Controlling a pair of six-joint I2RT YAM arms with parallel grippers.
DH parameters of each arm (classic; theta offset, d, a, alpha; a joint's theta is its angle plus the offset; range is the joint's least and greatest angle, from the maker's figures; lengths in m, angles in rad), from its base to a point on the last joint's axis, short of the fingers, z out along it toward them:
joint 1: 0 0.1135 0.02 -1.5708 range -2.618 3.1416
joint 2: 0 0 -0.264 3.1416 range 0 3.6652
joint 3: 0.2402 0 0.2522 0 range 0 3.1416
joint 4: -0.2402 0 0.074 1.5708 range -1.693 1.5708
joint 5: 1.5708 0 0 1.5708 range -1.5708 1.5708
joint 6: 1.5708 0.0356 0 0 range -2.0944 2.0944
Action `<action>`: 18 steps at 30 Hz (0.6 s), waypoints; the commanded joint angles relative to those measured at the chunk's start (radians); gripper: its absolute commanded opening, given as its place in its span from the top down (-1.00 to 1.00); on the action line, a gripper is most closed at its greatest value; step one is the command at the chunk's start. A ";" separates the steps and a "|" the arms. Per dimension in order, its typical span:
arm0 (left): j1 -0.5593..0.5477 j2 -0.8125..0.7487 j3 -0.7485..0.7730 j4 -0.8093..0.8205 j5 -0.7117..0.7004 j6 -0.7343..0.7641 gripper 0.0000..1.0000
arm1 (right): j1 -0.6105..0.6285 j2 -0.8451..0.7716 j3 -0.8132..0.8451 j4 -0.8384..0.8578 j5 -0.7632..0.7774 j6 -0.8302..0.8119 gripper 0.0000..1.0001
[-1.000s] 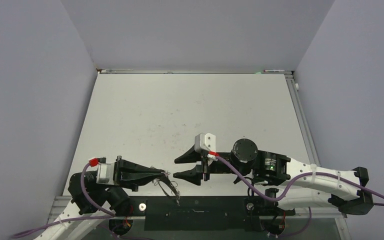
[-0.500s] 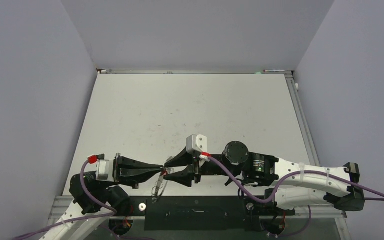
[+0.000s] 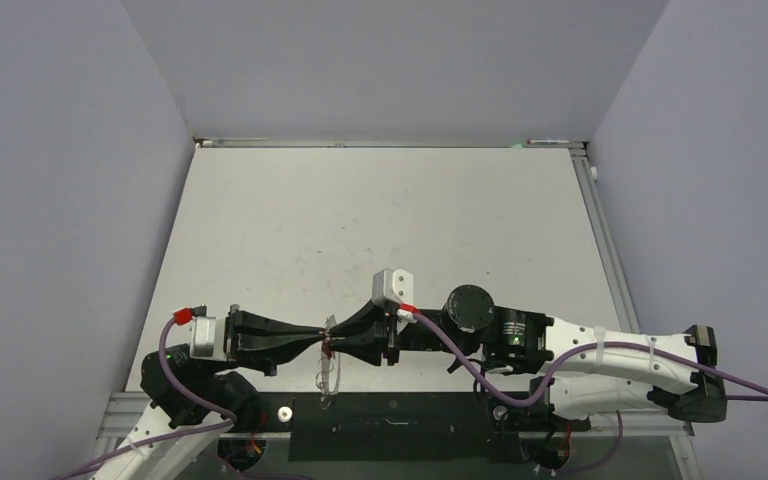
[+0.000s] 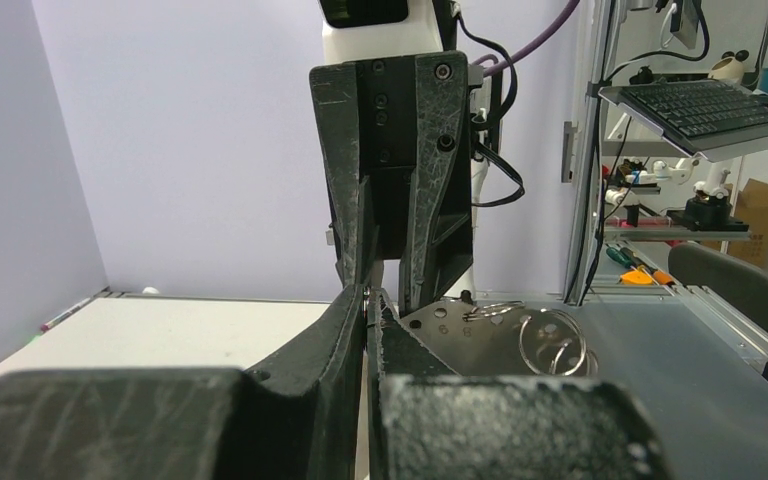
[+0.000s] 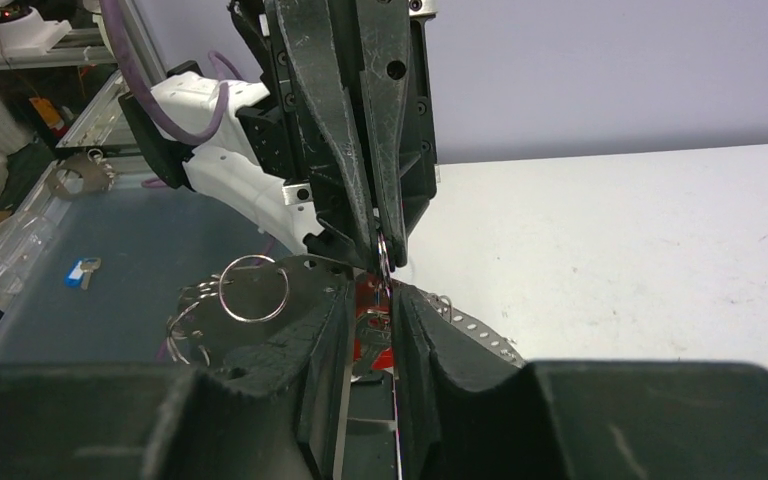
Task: Put the keys on the keyring
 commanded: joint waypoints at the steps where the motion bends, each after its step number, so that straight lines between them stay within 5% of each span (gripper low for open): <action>1: 0.011 -0.003 0.009 0.086 -0.002 -0.027 1.00 | 0.007 0.013 -0.002 0.053 0.005 -0.001 0.60; 18: 0.020 -0.006 0.006 0.086 0.010 -0.040 1.00 | 0.008 0.033 0.015 0.079 -0.011 -0.021 0.89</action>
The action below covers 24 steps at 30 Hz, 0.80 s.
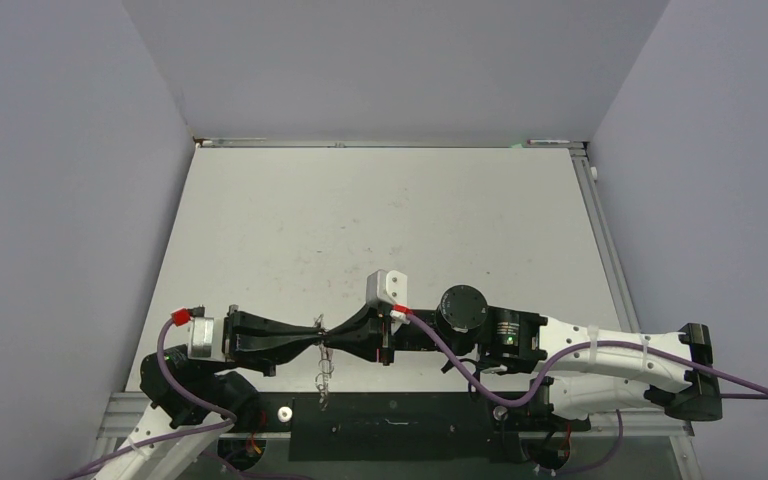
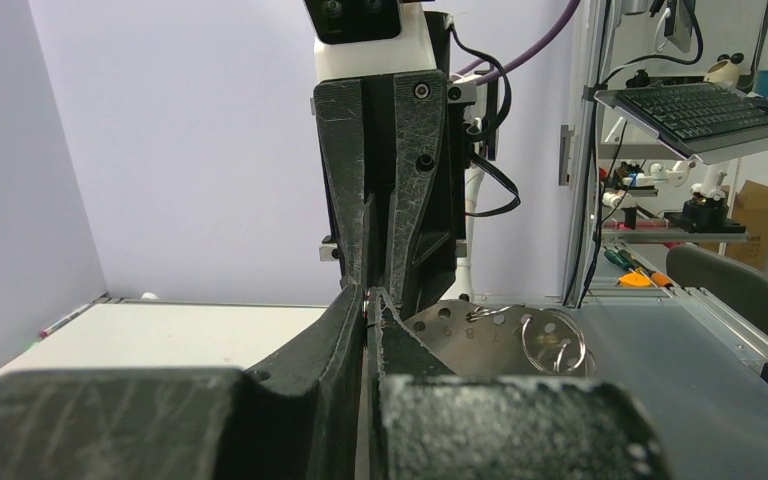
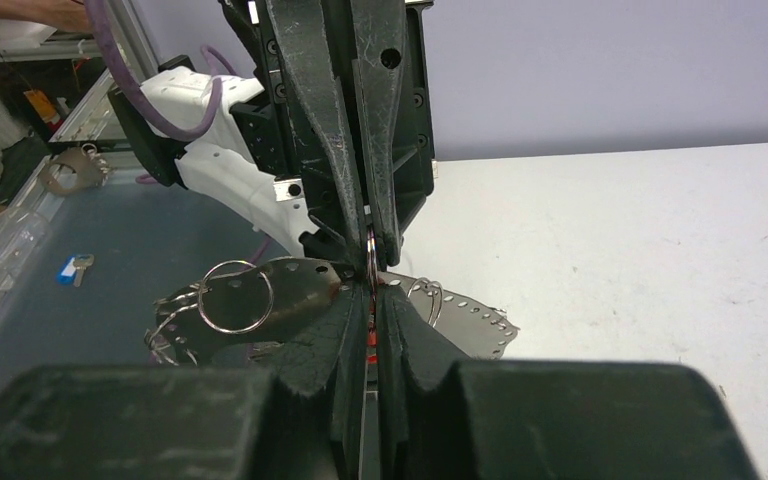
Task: Put the keys on the keyring
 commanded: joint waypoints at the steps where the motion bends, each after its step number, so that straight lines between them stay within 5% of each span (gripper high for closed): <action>1: 0.007 -0.006 0.010 0.058 -0.003 -0.019 1.00 | 0.008 0.006 0.020 0.065 -0.015 -0.018 0.90; 10: 0.008 -0.010 0.033 -0.065 0.010 0.052 1.00 | 0.007 -0.003 0.074 -0.046 -0.029 -0.101 0.90; 19: 0.007 -0.016 0.087 -0.233 0.023 0.161 0.62 | 0.008 0.026 0.191 -0.306 -0.003 -0.213 0.90; 24: 0.007 -0.016 0.135 -0.349 0.028 0.238 0.19 | 0.008 0.039 0.247 -0.441 0.009 -0.250 0.90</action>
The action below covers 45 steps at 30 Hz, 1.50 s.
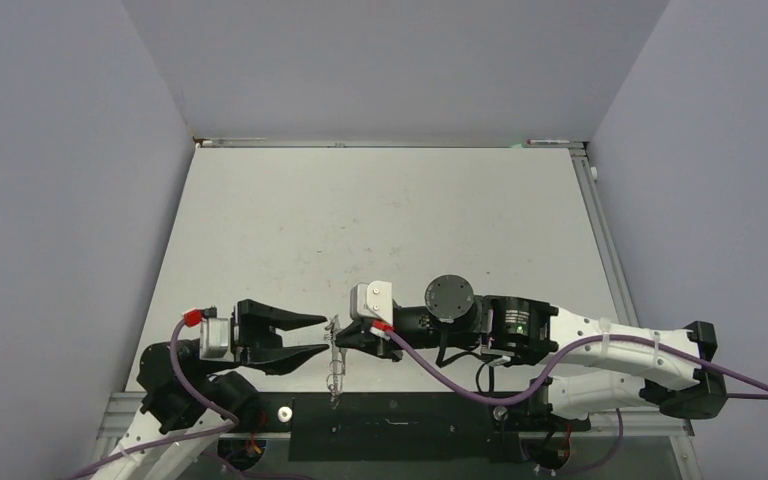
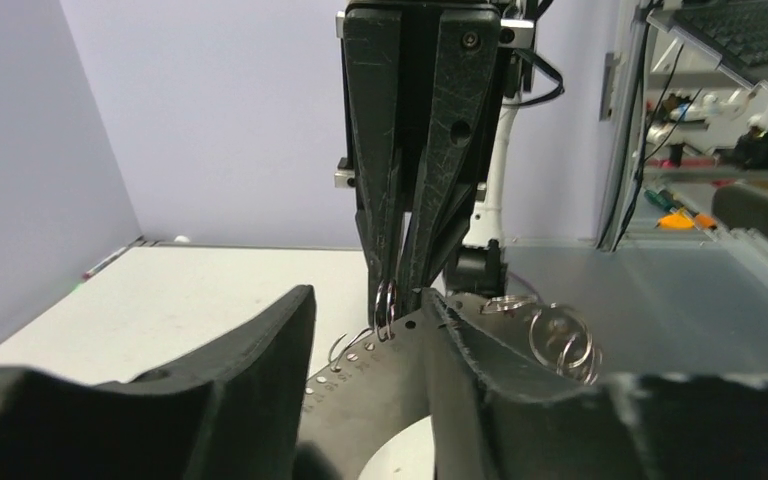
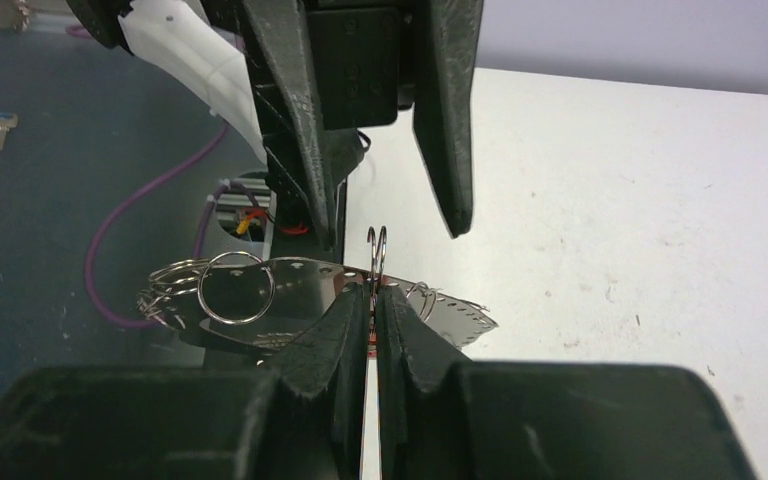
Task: Put the keys on the keyring
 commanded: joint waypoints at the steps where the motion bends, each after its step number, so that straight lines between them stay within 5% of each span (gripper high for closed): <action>1: 0.006 -0.004 0.088 -0.139 0.017 0.099 0.11 | 0.008 0.010 0.097 -0.123 0.016 -0.058 0.90; 8: -0.011 0.094 0.247 -0.425 0.033 0.268 -0.05 | 0.007 0.128 0.272 -0.415 0.072 -0.090 0.90; 19: -0.031 0.145 0.250 -0.492 -0.038 0.317 -0.03 | 0.008 0.239 0.450 -0.712 0.203 -0.124 0.90; 45: -0.081 0.295 0.165 -0.334 0.044 0.206 0.39 | 0.070 0.312 0.513 -0.776 0.317 -0.134 0.90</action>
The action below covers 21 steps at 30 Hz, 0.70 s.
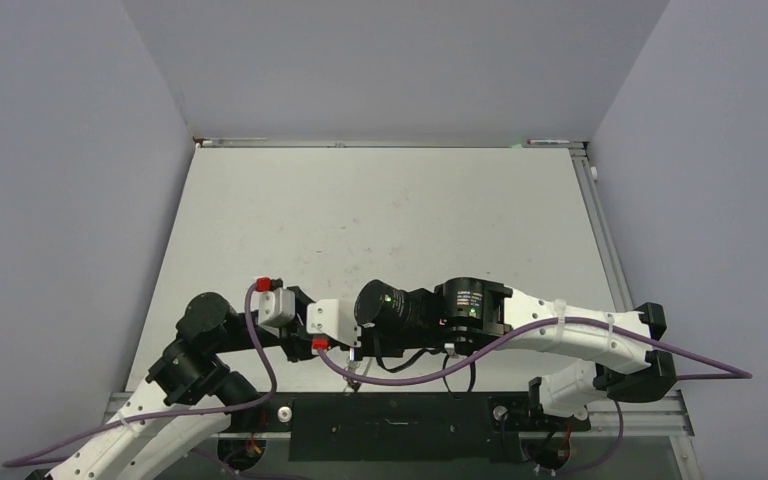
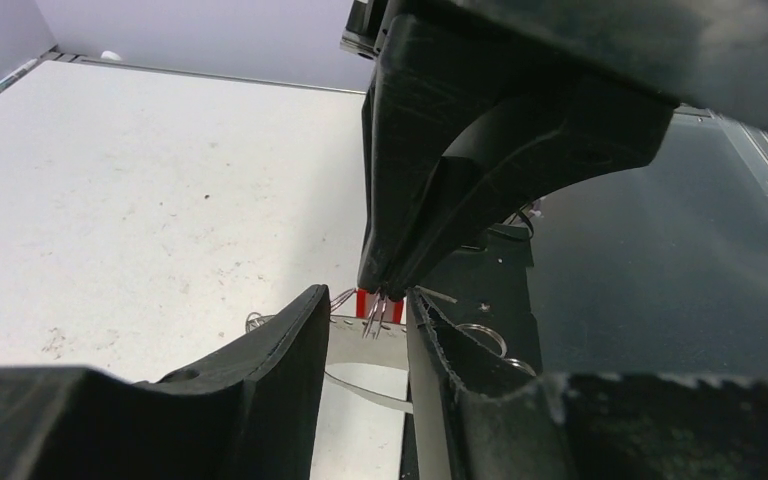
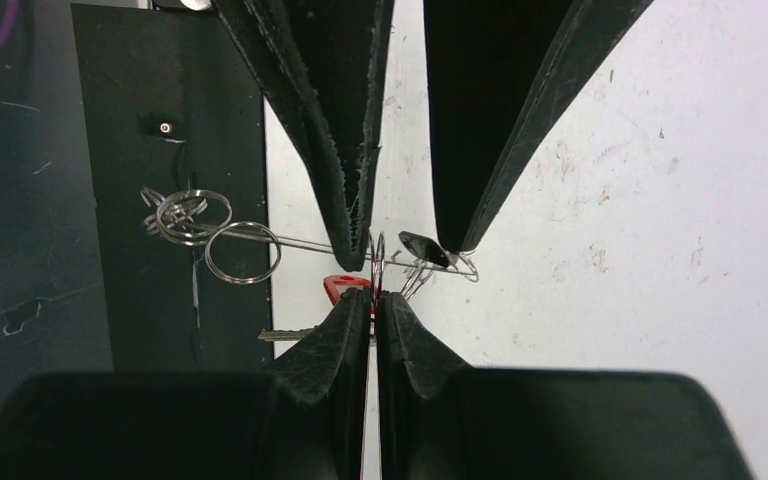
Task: Put the keys on the keyring
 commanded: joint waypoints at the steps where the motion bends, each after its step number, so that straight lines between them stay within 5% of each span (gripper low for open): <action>1: -0.019 0.012 -0.004 0.056 0.030 -0.015 0.39 | 0.009 -0.006 0.047 0.024 0.036 -0.004 0.90; 9: -0.048 0.047 -0.005 0.064 0.036 -0.010 0.41 | 0.010 -0.010 0.050 0.026 0.024 -0.005 0.90; 21: -0.083 0.081 0.002 0.048 0.016 0.015 0.71 | 0.010 -0.015 0.047 0.032 -0.013 -0.007 0.90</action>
